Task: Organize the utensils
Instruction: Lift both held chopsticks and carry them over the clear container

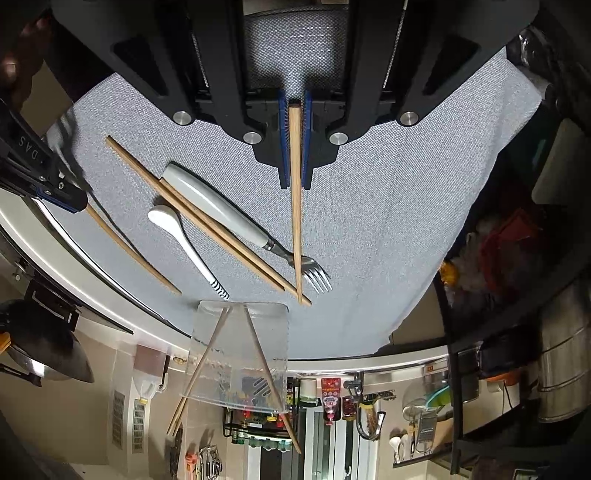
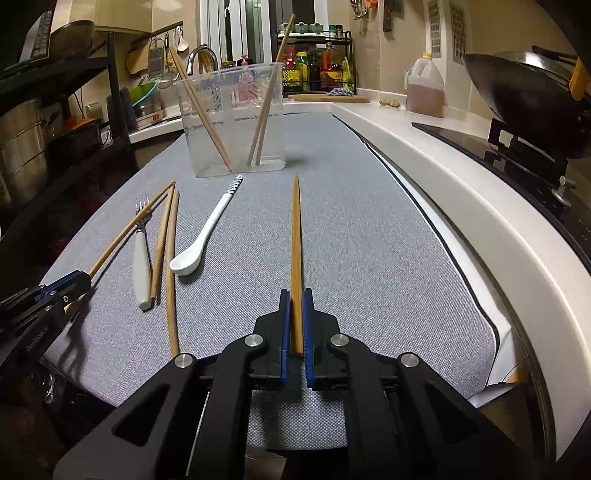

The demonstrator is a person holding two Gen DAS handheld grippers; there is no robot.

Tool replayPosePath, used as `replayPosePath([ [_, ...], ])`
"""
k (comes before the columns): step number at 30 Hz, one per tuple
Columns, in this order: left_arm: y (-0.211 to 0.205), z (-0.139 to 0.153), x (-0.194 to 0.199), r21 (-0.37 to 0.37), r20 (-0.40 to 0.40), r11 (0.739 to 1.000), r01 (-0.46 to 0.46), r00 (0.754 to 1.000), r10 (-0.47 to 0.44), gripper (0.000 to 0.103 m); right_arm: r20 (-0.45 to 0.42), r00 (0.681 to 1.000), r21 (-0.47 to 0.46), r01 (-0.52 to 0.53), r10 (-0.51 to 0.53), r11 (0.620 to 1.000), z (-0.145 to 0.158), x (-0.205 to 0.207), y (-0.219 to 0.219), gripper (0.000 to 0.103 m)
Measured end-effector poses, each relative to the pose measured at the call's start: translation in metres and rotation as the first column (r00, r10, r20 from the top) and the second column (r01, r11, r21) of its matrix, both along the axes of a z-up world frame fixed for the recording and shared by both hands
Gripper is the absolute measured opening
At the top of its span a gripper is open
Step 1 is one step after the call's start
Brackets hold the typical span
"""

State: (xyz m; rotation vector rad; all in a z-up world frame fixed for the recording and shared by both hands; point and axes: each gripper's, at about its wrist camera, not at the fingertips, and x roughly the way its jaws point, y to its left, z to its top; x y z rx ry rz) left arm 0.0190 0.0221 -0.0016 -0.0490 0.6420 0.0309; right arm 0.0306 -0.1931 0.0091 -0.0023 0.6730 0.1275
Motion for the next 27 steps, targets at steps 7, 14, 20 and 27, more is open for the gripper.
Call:
replayPosePath([
  [7, -0.003, 0.017, -0.009, 0.000, 0.074, 1.000, 0.010, 0.997, -0.010, 0.006, 0.053, 0.999, 0.009, -0.001, 0.001, 1.000, 0.028, -0.009, -0.003, 0.006],
  [14, -0.012, 0.034, -0.018, 0.000, 0.149, 0.999, 0.043, 0.988, -0.042, 0.006, 0.114, 0.994, 0.020, 0.001, -0.003, 1.000, 0.059, -0.014, -0.007, 0.006],
  [20, -0.010, 0.050, -0.023, 0.001, 0.194, 0.999, 0.035, 0.980, -0.035, 0.006, 0.169, 0.986, 0.007, -0.007, 0.006, 1.000, 0.082, -0.018, -0.006, 0.006],
  [27, -0.007, 0.085, -0.016, -0.001, 0.247, 0.998, 0.058, 0.967, -0.056, 0.006, 0.186, 0.982, 0.032, -0.028, 0.022, 0.999, 0.113, -0.008, -0.002, 0.006],
])
